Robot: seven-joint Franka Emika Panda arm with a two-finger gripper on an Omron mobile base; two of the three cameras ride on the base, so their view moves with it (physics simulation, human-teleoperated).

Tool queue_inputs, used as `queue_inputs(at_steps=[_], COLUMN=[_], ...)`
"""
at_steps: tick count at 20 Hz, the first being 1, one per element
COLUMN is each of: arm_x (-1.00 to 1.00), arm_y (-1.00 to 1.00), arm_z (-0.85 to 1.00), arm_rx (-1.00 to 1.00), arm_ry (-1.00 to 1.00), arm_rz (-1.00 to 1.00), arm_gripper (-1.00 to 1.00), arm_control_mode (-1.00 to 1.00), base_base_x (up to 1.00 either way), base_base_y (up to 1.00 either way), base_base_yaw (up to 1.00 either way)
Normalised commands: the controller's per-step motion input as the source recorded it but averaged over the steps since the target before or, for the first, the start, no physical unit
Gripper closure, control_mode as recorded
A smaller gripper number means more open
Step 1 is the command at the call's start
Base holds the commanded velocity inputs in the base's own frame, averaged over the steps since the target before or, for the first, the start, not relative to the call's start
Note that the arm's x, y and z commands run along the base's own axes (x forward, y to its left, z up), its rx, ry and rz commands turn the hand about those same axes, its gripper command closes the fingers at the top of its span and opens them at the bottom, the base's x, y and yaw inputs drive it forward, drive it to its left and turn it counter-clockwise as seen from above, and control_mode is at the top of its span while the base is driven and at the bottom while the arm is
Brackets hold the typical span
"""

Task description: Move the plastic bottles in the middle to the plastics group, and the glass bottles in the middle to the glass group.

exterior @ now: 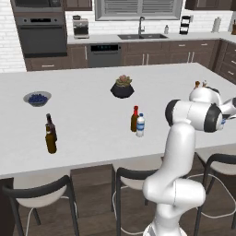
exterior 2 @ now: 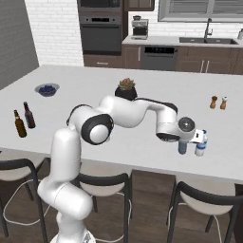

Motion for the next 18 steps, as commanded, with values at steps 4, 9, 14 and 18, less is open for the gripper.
queue_inputs(at_steps=[4, 9, 14, 18], arm_x=[0.00, 0.00, 0.00, 0.00], arm_y=[0.00, 0.00, 0.00, 0.00], arm_z=[-0.07, 0.08, 0.00, 0.02], arm_rx=[0.00, -0.01, 0.00, -0.01], arm_ry=[0.00, 0.00, 0.00, 0.00], arm_rz=[0.00, 0.00, 0.00, 0.00], arm_gripper=[1.00, 1.00, -1.00, -1.00], arm_control_mode=[-1.00, -1.00, -1.00, -1.00], base_base_x=[0.00, 0.00, 0.00, 0.00], base_base_y=[0.00, 0.00, 0.00, 0.00], base_base_yaw=[0.00, 0.00, 0.00, 0.00])
